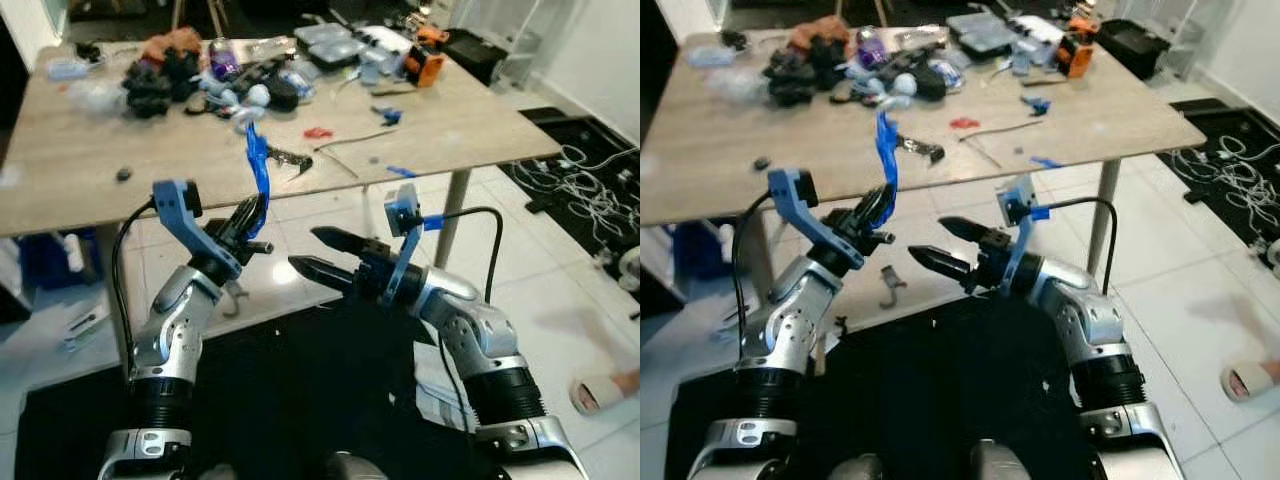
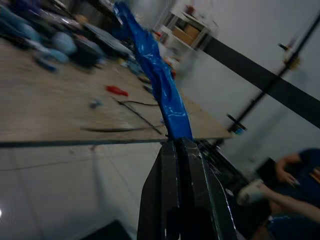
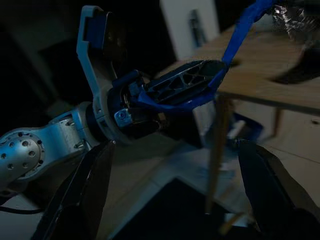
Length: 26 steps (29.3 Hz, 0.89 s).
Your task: Picking trash to rubbish bin
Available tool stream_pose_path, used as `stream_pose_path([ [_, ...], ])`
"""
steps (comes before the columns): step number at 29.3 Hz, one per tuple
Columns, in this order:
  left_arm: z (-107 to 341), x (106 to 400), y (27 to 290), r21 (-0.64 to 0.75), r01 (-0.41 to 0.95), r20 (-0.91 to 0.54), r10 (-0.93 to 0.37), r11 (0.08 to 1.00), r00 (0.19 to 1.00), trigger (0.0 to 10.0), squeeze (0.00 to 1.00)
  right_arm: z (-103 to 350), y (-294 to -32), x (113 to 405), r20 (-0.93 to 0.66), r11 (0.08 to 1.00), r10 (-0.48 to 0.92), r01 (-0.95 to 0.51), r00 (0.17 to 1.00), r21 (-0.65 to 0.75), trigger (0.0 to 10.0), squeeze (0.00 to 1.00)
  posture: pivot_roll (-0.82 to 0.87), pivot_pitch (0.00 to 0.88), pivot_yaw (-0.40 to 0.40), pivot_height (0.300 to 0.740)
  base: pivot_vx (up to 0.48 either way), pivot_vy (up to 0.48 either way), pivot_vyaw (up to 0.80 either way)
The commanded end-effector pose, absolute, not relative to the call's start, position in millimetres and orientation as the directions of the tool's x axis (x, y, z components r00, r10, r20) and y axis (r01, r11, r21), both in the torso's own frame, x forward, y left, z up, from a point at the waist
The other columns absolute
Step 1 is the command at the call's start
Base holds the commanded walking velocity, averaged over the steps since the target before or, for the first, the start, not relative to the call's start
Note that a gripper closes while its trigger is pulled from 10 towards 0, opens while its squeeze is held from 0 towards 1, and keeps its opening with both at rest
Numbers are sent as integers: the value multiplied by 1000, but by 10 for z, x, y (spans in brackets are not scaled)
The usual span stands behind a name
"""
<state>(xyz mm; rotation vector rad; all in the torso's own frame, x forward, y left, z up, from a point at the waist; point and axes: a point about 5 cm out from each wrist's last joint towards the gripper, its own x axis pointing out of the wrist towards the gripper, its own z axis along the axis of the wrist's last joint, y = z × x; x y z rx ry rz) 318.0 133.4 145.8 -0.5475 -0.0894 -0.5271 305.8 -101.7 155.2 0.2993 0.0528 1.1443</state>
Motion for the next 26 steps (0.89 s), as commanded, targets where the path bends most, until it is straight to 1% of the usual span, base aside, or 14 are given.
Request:
stream_pose_path([
  [1, 1430, 3172, 1308, -479, 499, 207, -460, 722, 864, 10000, 0, 1548, -1055, 3064, 102, 387, 899, -882, 425, 269, 10000, 0, 19, 0, -42, 740, 0, 0, -763],
  [26, 1413, 3171, 1296, -468, 507, 196, -475, 723, 858, 10000, 0, 1534, -1044, 3060, 95, 369, 907, -884, 409, 287, 10000, 0, 19, 0, -44, 740, 0, 0, -776],
])
